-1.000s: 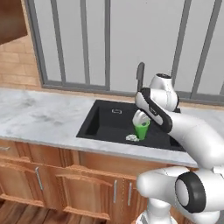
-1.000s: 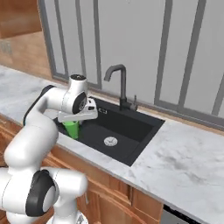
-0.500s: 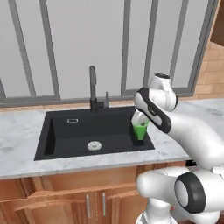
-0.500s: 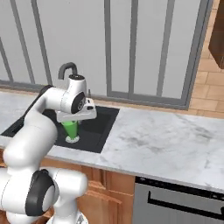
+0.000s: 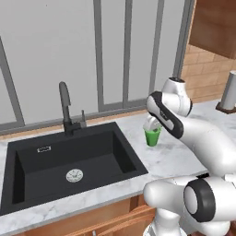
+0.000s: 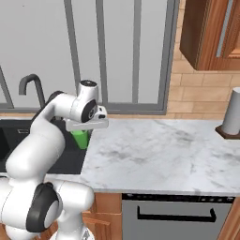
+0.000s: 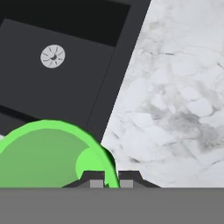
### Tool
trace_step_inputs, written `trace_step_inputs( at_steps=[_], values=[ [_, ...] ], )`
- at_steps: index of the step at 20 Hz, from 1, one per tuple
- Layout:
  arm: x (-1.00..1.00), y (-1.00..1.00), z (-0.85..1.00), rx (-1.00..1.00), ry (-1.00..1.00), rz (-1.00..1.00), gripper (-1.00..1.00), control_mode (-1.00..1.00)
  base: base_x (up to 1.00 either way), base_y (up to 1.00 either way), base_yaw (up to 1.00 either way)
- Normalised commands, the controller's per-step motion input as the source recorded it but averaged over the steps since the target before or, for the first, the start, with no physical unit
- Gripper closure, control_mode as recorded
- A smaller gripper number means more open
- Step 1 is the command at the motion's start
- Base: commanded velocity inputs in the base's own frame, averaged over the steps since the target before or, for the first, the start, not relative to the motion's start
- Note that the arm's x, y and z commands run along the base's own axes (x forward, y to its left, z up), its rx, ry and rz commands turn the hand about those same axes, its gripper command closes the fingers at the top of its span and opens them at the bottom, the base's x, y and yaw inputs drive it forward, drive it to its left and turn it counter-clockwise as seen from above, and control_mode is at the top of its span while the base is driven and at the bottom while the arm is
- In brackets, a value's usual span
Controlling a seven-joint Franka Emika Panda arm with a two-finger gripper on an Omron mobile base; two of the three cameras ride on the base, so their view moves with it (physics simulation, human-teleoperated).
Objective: Pick the cup and bowl from the counter and place them on the counter next to the sink.
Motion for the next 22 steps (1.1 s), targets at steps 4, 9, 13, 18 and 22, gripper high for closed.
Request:
trace_step_inputs(
  at_steps=[4,9,13,18,22],
  values=[
    [0.0,0.0,0.0,0.0,0.0,0.0,1.0,1.0,0.46,0.11,0.03],
    [0.0,0.0,0.0,0.0,0.0,0.0,1.0,1.0,0.34,0.0,0.12],
    [0.0,0.0,0.0,0.0,0.0,0.0,1.0,1.0,0.0,0.0,0.0],
    [0.0,0.0,0.0,0.0,0.0,0.0,1.0,1.0,0.0,0.0,0.0],
    [0.0,0.0,0.0,0.0,0.0,0.0,1.0,1.0,0.0,0.0,0.0]
  ],
)
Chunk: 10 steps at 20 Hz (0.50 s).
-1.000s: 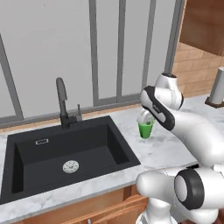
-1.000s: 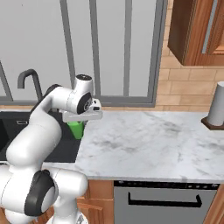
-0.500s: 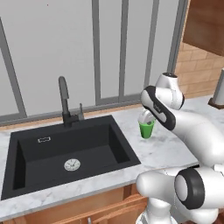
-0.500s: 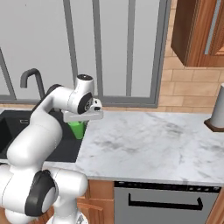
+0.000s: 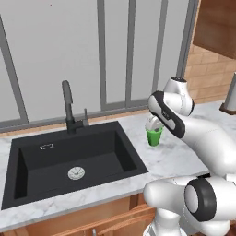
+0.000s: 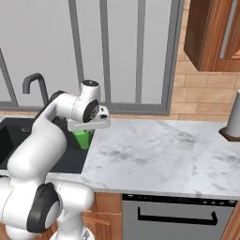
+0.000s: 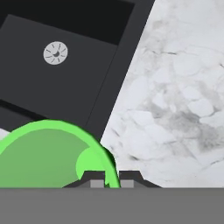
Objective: Pick the cup and bowl from the counter and place them on the counter next to the sink.
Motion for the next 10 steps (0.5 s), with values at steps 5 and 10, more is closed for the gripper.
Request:
trace_step_inputs(
  at_steps=[5,10],
  values=[
    [0.0,0.0,0.0,0.0,0.0,0.0,1.0,-1.0,0.0,0.0,0.0],
    [0.0,0.0,-0.1,0.0,0.09,-0.01,1.0,-1.0,0.0,0.0,0.0]
  ],
)
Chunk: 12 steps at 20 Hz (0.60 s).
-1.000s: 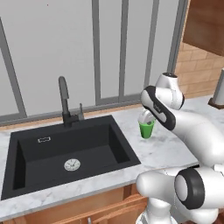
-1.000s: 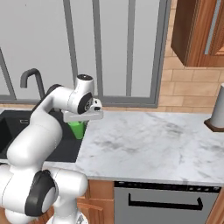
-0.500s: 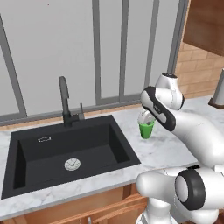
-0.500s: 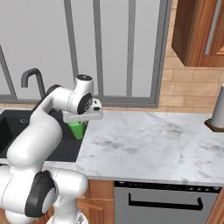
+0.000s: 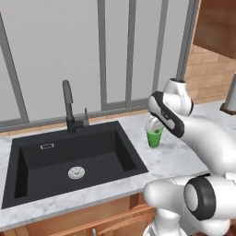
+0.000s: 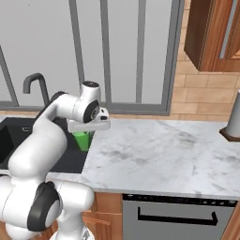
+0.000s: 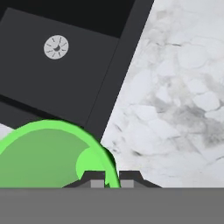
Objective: Pick the cup and bowl from the counter and place them on the counter next to the sink.
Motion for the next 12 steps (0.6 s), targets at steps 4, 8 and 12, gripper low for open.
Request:
trace_step_inputs(
  at_steps=[4,8,12],
  values=[
    [0.0,-0.03,-0.46,0.01,0.21,-0.03,1.0,-1.0,0.0,0.0,0.0],
    [0.21,-0.37,-0.41,0.01,0.04,-0.01,1.0,-1.0,0.0,0.0,0.0],
    [0.15,-0.54,-0.29,0.04,0.01,-0.06,1.0,-1.0,0.0,0.0,0.0]
  ],
)
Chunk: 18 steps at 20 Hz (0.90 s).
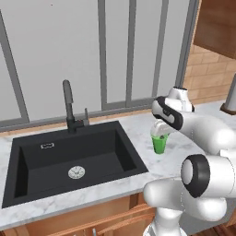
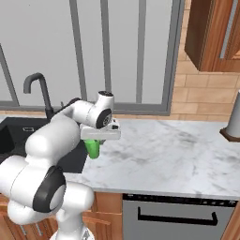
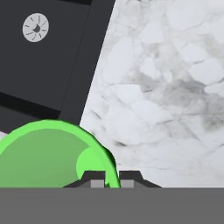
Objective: Pick the cup and bowl from the counter and place them on the counter next to the sink.
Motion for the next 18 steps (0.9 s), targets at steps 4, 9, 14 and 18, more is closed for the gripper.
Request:
trace_step_inputs(
  at_steps=[4,9,14,18],
  values=[
    [0.02,-0.4,-0.25,0.03,0.0,-0.03,1.0,-1.0,0.0,0.0,0.0],
    [-0.15,-0.01,0.0,0.0,-0.01,0.0,1.0,-1.0,0.0,0.0,0.0],
    [-0.29,0.02,-0.01,0.01,-0.05,0.0,1.0,-1.0,0.0,0.0,0.0],
    [-0.13,0.17,-0.31,0.04,-0.08,0.0,1.0,-1.0,0.0,0.0,0.0]
  ],
)
